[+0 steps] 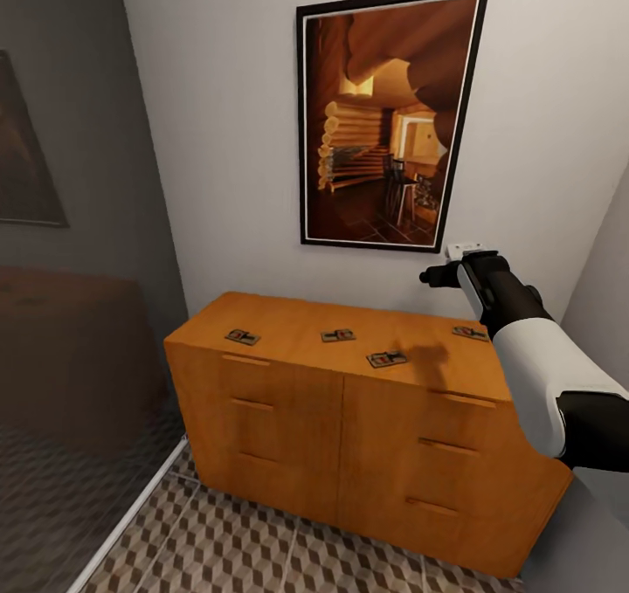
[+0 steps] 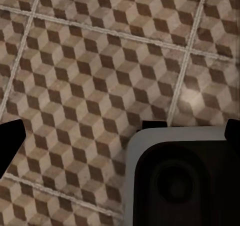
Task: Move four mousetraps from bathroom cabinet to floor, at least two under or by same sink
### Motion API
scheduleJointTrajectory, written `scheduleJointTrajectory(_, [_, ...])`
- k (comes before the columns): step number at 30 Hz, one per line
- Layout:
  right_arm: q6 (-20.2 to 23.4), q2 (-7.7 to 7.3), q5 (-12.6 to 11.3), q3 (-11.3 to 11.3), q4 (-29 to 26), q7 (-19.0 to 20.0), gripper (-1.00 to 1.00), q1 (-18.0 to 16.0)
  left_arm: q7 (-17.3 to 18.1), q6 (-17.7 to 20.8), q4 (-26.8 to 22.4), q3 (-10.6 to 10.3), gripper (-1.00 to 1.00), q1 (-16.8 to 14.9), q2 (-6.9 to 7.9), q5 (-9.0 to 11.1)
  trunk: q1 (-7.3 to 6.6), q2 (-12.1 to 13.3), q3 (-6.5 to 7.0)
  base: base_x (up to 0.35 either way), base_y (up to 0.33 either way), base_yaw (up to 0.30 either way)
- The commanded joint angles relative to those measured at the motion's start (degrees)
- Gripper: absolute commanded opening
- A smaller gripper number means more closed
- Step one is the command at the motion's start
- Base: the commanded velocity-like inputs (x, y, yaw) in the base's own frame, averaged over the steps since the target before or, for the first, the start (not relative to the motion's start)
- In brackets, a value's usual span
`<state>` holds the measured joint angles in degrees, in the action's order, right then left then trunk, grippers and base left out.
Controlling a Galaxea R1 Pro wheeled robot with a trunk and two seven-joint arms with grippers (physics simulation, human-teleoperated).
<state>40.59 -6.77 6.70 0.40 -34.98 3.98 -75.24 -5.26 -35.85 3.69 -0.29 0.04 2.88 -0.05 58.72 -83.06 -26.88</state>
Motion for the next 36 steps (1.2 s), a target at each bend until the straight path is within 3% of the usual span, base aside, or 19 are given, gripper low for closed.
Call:
scheduleJointTrajectory(1, [0.3,-0.04,0.6,0.0,-0.1,0.4,1.0,0.0,-0.2,-0.3,0.1,-0.1,1.0,0.0,0.0,0.0,0.01,0.0,-0.05,0.135,-0.116,0.0])
scheduleJointTrajectory(13, [-3.0,-0.08,0.6,0.0,1.5,0.4,1.0,0.1,-0.2,-0.3,0.1,-0.1,1.0,0.0,-0.03,0.0,0.01,0.0,-0.05,0.122,-0.108,0.0])
scheduleJointTrajectory(23, [-3.9,-0.25,0.7,0.0,3.6,0.4,1.0,0.1,-0.2,-0.3,0.1,-0.1,1.0,0.0,-0.05,0.0,0.01,0.0,-0.05,0.021,-0.02,0.0])
scheduleJointTrajectory(36, [-8.4,-0.5,0.7,-0.1,8.5,0.6,1.0,0.1,-0.2,-0.3,0.1,-0.1,1.0,0.0,-0.03,0.0,0.01,0.0,-0.05,0.001,-0.001,0.0])
